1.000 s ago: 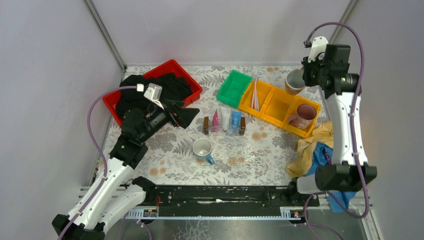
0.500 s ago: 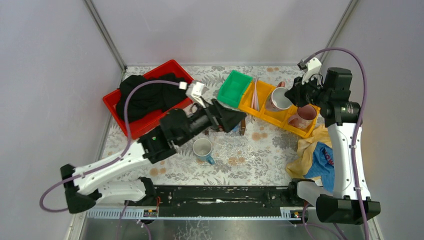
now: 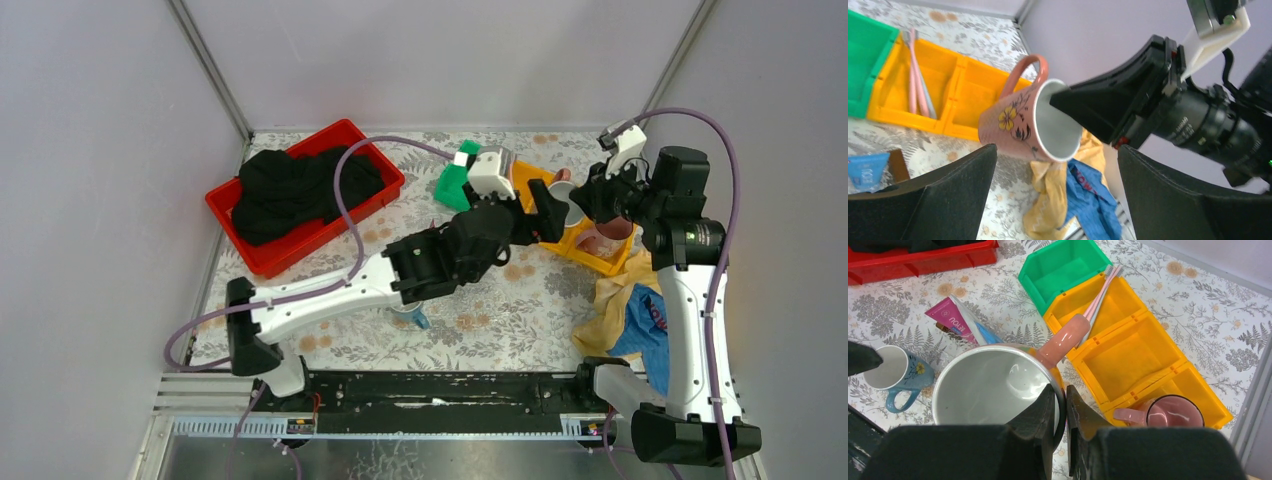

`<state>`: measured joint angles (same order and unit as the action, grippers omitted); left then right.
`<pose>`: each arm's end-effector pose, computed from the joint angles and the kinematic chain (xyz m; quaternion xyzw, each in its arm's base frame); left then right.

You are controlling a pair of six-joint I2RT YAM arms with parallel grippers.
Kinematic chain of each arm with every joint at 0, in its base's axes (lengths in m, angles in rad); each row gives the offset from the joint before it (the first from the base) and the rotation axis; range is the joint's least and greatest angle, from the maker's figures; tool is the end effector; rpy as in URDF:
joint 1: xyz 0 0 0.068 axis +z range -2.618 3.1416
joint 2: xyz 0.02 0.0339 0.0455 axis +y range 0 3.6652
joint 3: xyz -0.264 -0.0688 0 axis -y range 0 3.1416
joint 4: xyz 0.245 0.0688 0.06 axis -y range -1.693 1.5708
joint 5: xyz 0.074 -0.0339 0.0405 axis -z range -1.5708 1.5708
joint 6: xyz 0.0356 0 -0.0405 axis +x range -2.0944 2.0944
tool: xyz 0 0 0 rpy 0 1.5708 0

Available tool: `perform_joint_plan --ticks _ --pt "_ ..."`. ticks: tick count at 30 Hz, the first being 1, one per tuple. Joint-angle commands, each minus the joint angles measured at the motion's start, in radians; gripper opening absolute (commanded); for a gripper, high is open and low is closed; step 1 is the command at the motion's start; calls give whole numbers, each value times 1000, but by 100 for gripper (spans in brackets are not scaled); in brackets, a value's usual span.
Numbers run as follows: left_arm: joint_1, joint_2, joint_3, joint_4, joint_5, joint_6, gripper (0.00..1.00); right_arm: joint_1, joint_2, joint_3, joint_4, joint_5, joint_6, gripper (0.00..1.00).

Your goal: Prepare toiletry sets of a toothbrush and toothpaste on the tray

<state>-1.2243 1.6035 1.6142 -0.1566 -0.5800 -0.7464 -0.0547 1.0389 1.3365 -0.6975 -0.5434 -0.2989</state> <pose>0.1459 -0.3467 0.4249 -0.0100 0.7488 -0.4025 0.5265 0.1997 0.0075 0.4296 -0.2450 0.7789 0.1266 0.5633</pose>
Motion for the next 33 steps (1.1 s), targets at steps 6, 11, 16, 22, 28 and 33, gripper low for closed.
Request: perform_joint_plan --ticks 6,11,16,22,28,33 --pt "-16 205 255 -171 -197 141 90 17 -27 2 94 31 3 0" --pt "-14 277 333 -207 -214 181 78 30 -24 8 99 70 -9 0" --pt "-8 321 382 -223 -227 212 62 48 -27 6 99 98 -17 0" --pt "14 347 403 -231 -202 213 32 81 -32 2 108 138 -14 0" --pt "35 360 411 -223 -159 215 4 193 -36 -18 117 232 -9 0" --pt "38 346 356 -143 -154 281 0 256 -34 -25 121 254 1 0"
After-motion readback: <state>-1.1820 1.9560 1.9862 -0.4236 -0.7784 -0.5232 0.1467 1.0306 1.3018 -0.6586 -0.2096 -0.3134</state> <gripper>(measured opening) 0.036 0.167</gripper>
